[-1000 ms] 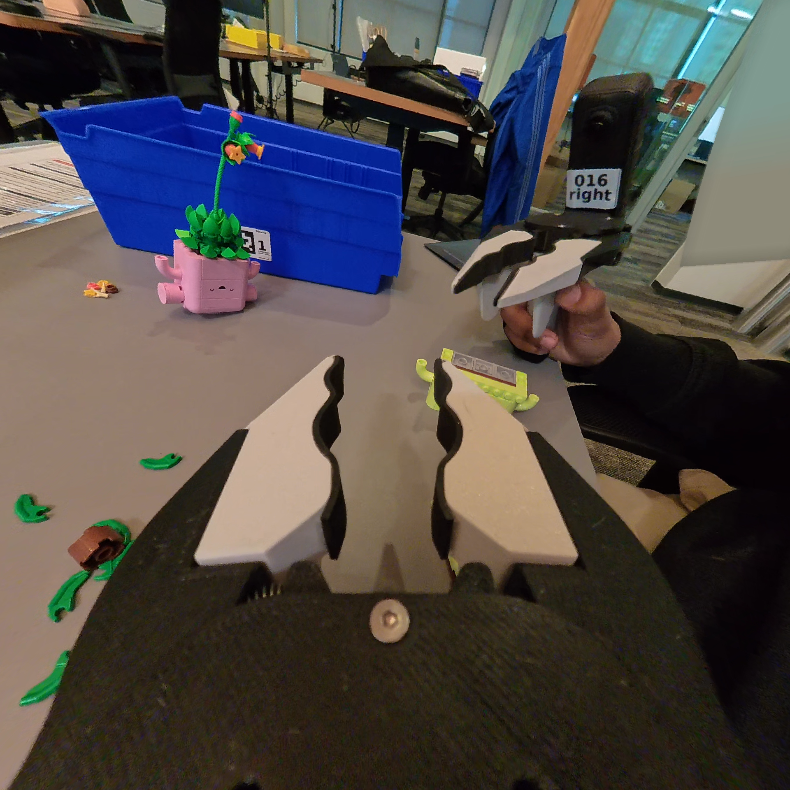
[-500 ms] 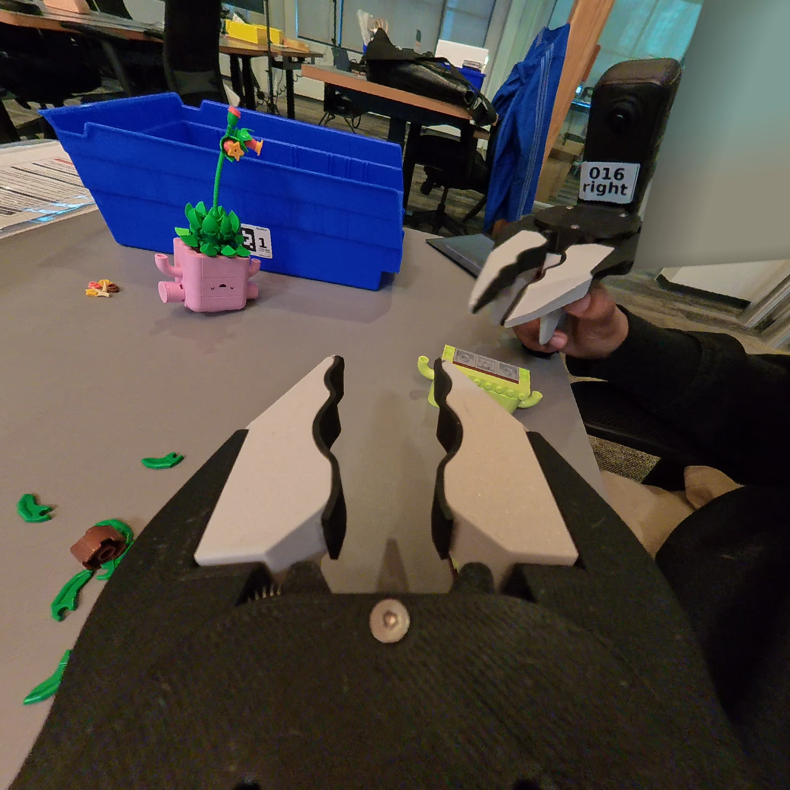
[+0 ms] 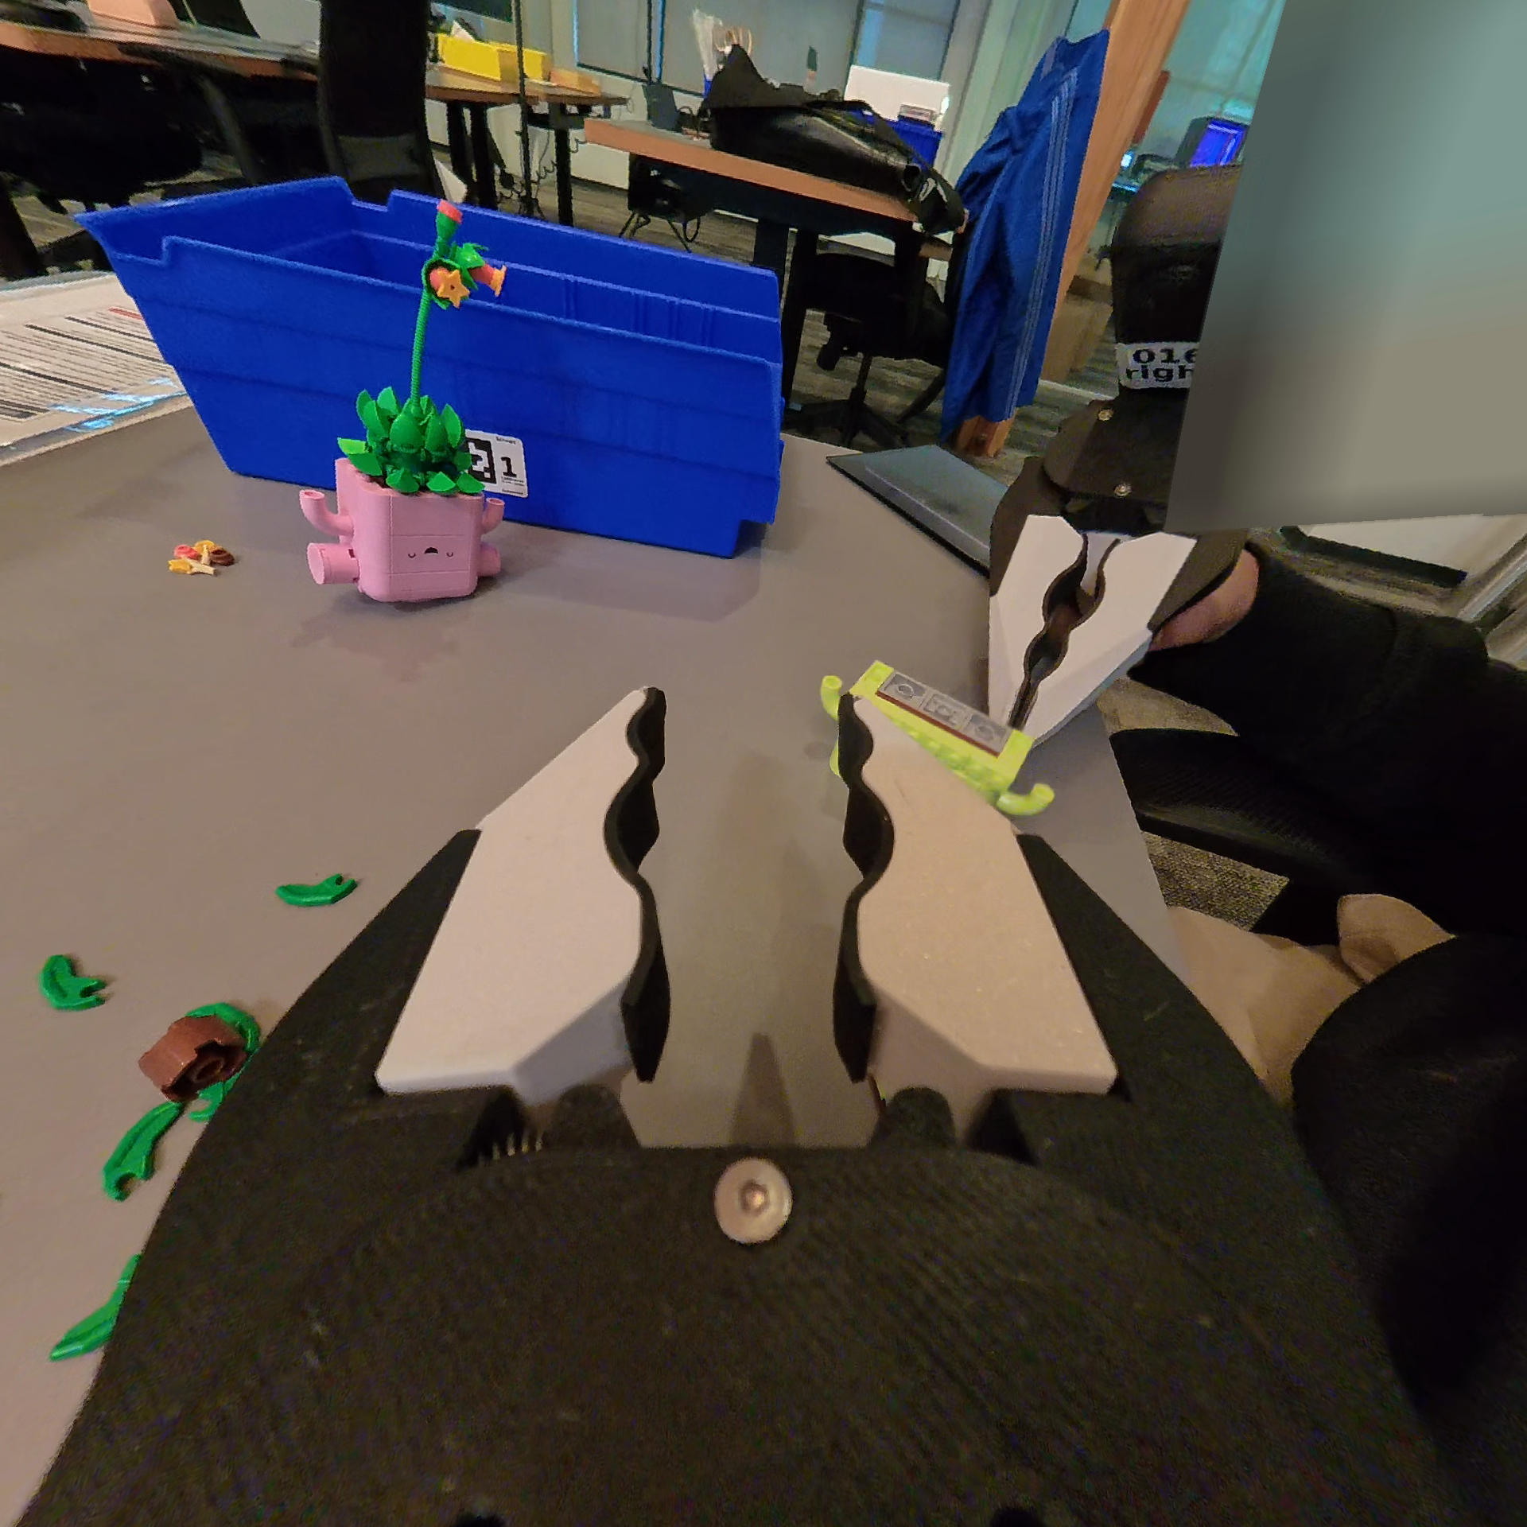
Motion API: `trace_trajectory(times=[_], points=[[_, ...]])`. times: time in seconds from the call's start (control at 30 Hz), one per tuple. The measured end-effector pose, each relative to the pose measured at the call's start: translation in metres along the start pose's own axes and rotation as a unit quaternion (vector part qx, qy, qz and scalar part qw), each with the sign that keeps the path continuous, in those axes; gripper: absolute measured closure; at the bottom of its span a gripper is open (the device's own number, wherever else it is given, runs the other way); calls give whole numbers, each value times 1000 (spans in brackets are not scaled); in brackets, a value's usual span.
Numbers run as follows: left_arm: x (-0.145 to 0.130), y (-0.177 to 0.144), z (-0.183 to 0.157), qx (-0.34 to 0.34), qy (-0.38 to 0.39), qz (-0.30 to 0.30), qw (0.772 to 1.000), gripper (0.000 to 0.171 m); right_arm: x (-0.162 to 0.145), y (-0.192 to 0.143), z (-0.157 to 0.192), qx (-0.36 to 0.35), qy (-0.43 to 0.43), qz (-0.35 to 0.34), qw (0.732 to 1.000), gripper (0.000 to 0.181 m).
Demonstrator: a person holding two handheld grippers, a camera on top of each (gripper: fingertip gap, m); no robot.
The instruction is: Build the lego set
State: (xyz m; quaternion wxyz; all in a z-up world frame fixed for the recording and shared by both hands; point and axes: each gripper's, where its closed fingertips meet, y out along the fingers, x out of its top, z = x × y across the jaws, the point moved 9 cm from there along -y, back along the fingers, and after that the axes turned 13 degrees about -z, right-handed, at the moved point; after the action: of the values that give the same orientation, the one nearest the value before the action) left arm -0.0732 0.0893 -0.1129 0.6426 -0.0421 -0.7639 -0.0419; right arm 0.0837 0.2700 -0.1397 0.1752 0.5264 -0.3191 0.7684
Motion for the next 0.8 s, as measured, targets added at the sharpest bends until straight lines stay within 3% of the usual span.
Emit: trace_trajectory(times=[0.13, 0.3, 0.47, 0.63, 0.8], points=[[0, 1, -1, 1, 7, 2, 1000, 131, 24, 32, -6, -70, 19, -84, 994, 181], [-1, 0, -3, 5, 22, 6, 1000, 131, 19, 49, -8, -144, -31, -16, 989, 181], [-3, 2, -2, 4, 18, 13, 1000, 132, 25, 24, -6, -114, 0, -114, 987, 181], [-4, 2, -3, 7, 21, 14, 1000, 132, 31, 2, -15, -108, 62, -231, 965, 176], [-4, 1, -2, 9, 19, 14, 1000, 132, 32, -2, -19, -70, 106, -279, 952, 167]])
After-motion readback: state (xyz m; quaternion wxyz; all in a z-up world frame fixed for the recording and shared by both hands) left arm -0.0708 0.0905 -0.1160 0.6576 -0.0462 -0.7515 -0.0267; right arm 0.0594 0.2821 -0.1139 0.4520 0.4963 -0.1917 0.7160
